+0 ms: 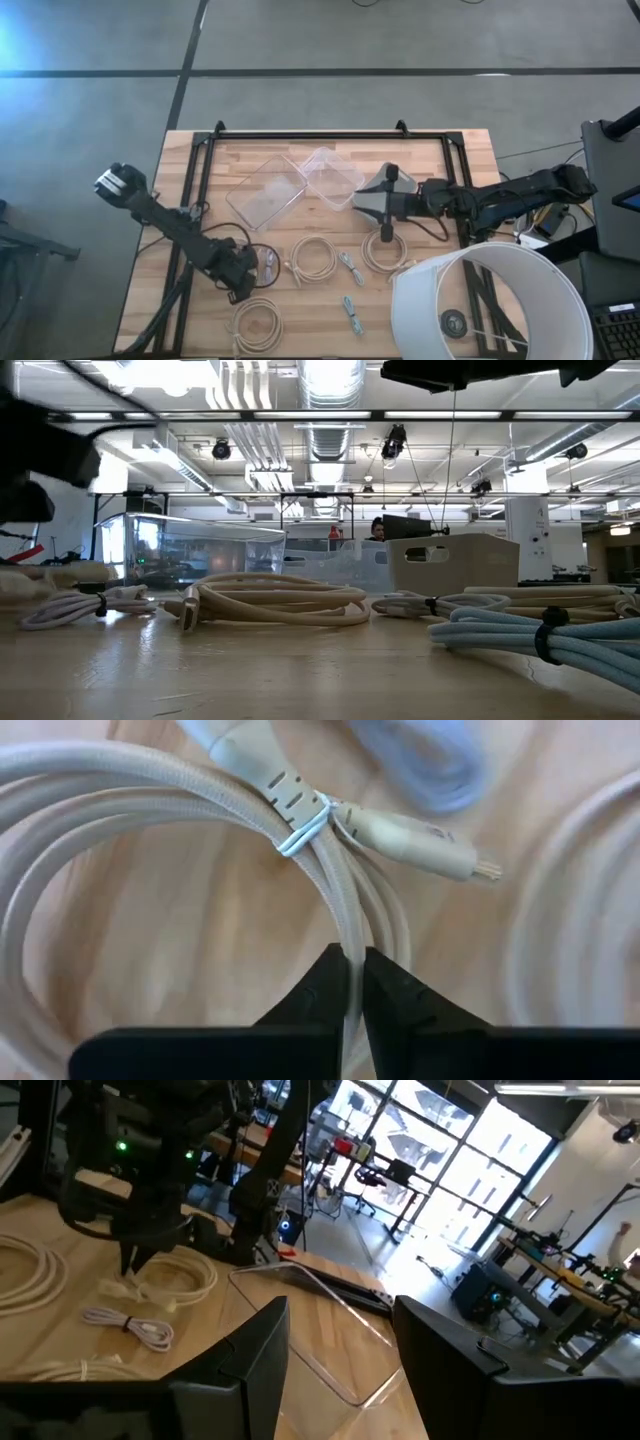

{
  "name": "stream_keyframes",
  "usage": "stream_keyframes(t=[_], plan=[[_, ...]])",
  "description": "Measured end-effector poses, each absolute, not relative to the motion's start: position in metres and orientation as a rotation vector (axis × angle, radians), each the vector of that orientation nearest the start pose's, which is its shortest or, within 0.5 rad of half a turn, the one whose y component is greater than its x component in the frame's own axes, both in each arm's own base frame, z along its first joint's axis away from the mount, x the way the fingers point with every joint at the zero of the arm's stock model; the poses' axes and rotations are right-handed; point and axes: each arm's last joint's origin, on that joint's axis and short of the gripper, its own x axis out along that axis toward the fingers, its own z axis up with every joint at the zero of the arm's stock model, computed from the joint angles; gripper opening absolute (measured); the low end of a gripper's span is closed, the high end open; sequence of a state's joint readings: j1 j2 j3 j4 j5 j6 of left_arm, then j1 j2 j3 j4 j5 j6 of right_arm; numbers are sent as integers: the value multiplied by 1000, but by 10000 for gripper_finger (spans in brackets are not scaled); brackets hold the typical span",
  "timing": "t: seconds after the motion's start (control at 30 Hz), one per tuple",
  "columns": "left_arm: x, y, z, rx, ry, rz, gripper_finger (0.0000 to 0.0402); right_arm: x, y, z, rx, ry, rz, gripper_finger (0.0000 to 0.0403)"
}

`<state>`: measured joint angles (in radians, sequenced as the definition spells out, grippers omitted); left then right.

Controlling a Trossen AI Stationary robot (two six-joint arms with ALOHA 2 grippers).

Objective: Pick & Place USB Port
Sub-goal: Put the light brown HDMI cable into the left transparent bin

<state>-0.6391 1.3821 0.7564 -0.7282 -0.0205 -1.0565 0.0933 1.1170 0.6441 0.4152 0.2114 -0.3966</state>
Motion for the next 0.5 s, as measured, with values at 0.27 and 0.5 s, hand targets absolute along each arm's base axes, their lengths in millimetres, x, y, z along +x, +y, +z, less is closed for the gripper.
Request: stream_keyframes(t=[0.27, 0.5], plan=[[190, -143, 224, -351, 1314, 252, 16, 244, 17, 280, -376, 68, -107, 178], [197, -149, 269, -218, 1121, 277, 21, 245, 17, 278, -375, 79, -105, 178]])
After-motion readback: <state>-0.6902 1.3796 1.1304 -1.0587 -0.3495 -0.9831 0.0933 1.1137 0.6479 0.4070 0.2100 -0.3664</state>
